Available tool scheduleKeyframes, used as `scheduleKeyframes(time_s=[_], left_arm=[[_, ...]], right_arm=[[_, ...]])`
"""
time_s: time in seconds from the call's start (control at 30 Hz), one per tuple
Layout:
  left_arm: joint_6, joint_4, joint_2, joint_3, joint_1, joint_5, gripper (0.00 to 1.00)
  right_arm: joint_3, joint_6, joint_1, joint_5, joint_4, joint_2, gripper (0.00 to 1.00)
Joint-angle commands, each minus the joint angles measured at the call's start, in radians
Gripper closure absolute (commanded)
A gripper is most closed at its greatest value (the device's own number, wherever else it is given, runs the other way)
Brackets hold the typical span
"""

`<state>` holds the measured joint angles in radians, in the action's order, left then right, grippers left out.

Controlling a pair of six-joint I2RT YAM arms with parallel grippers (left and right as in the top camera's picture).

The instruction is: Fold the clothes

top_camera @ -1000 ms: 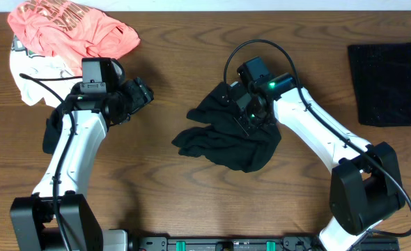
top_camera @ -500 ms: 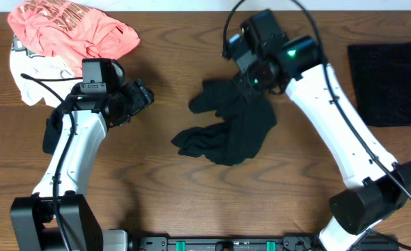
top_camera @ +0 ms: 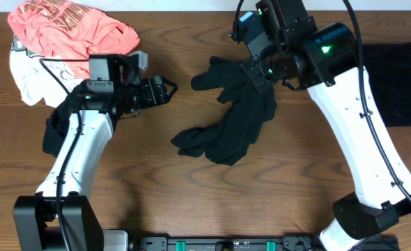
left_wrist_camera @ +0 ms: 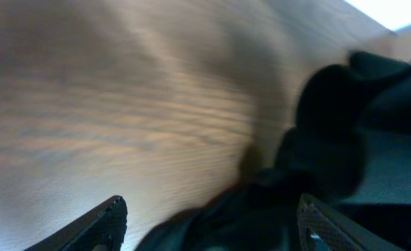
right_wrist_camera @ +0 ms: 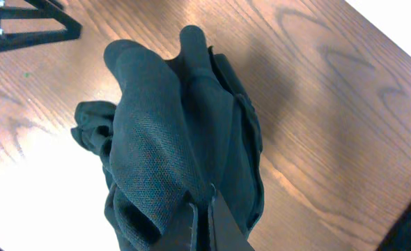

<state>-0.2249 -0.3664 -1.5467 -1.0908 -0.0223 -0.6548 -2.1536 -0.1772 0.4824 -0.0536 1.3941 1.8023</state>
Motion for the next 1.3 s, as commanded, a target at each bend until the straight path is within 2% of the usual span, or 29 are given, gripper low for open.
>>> scheduleKeyframes(time_s=[0.0, 0.23, 0.43, 1.27], left_arm=[[0.072, 0.034, 0.005, -0.013, -0.037, -0.106, 0.21], [0.076, 0.097, 0.005, -0.013, -0.106, -0.110, 0.21], [0.101, 0.167, 0.005, -0.013, -0.121, -0.214, 0.21], [0.143, 0.220, -0.050, -0.013, -0.121, -0.221, 0.21]], right_arm=[[-0.032, -0.004, 0.007, -0.007, 0.010, -0.045, 0.99], [-0.032, -0.004, 0.007, -0.033, 0.039, -0.047, 0.99], [-0.032, -0.004, 0.007, -0.033, 0.039, -0.047, 0.99], [-0.032, -0.012, 0.007, -0.060, 0.039, -0.081, 0.99]])
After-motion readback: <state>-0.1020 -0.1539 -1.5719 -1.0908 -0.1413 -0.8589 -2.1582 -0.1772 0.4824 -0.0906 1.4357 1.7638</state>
